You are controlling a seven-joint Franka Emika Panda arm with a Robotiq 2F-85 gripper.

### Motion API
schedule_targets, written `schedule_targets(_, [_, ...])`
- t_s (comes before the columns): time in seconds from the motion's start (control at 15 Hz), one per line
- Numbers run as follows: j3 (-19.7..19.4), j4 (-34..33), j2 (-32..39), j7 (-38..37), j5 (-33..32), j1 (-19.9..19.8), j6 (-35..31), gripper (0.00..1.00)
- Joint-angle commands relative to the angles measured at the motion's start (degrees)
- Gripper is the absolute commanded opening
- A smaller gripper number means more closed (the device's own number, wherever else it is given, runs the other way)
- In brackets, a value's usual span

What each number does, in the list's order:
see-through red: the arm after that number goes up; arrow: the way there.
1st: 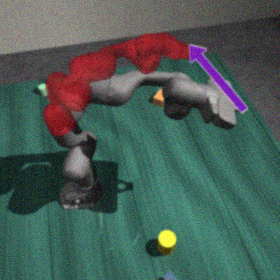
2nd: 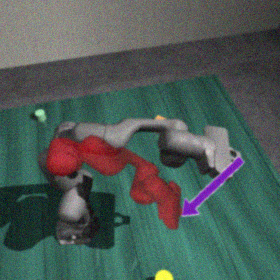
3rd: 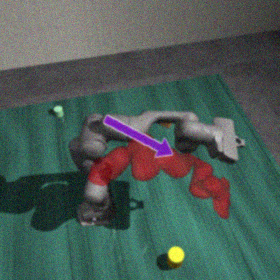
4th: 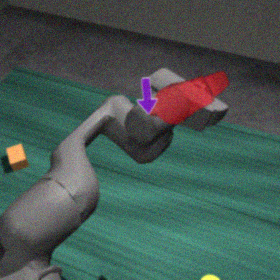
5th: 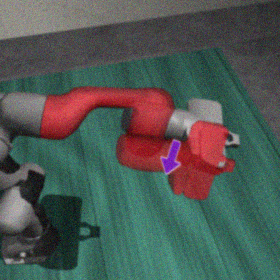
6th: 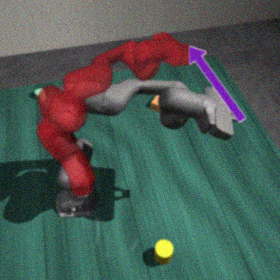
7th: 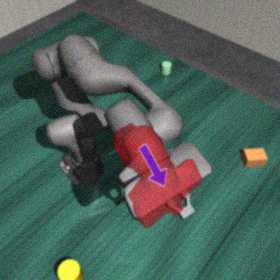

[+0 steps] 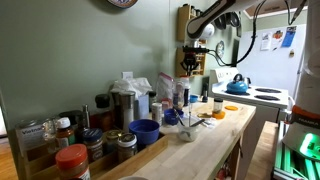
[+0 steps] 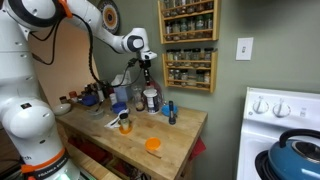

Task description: Move the orange lid from on top of the bottle to on top of the bowl

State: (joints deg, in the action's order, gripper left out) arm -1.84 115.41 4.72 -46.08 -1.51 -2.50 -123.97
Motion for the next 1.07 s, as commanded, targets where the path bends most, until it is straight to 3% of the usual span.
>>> schedule_targets(0.0, [-0.59,-1.31,1.24,0.14,0.61,0.44,1.85,0.02])
schedule_targets(0.07, [-0.65,-1.29,1.10,0.04,0.44,0.43,2.19,0.13])
schedule_targets(0.13, [-0.67,-1.19,0.88,0.10,0.55,0.41,2.48,0.33])
schedule_targets(0.6, [-0.21,1.15,-3.78,2.30,1.60,0.72,2.16,0.82])
schedule_targets(0.73, [0.24,2.92,-7.26,9.35,5.22,0.54,2.72,0.98])
schedule_targets(0.93, [0.77,6.58,-12.58,19.58,7.13,1.03,4.43,1.00])
schedule_targets(1.0, [0.73,1.98,-7.77,14.34,5.25,0.48,3.47,1.00])
